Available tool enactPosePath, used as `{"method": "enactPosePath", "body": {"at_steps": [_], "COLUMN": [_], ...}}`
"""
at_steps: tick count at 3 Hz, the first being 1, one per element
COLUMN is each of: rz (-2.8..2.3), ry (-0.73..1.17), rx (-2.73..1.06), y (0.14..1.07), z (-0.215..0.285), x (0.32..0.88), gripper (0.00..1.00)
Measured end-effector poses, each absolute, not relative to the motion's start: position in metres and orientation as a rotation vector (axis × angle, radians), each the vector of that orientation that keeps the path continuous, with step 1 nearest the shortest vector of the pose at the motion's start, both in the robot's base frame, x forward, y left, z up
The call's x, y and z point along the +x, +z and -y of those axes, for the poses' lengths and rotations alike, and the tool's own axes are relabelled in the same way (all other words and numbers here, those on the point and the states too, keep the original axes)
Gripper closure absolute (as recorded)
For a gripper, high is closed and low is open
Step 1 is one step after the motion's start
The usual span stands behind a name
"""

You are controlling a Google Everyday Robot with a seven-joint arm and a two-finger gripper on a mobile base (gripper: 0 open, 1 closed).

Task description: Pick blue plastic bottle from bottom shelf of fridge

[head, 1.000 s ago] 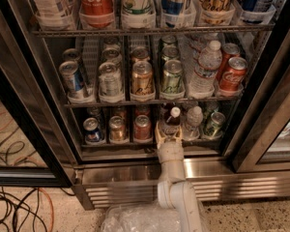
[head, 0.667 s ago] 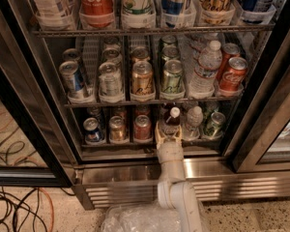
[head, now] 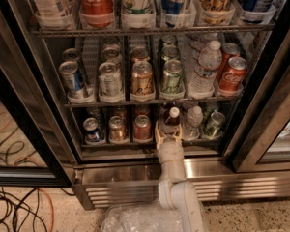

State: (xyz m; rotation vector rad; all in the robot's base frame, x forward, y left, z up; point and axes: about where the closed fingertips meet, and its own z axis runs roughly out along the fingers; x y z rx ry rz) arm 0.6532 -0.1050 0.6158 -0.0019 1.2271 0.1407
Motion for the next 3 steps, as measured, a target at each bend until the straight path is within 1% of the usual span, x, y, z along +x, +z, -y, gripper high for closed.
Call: {"method": "enactPosePath", "body": {"at_steps": [3], "rz": [-1.214], "ry": [0.163], "rx": [-0.076], "y": [0.647], "z": [0.101], "x": [0.645], "gripper": [1.00]}}
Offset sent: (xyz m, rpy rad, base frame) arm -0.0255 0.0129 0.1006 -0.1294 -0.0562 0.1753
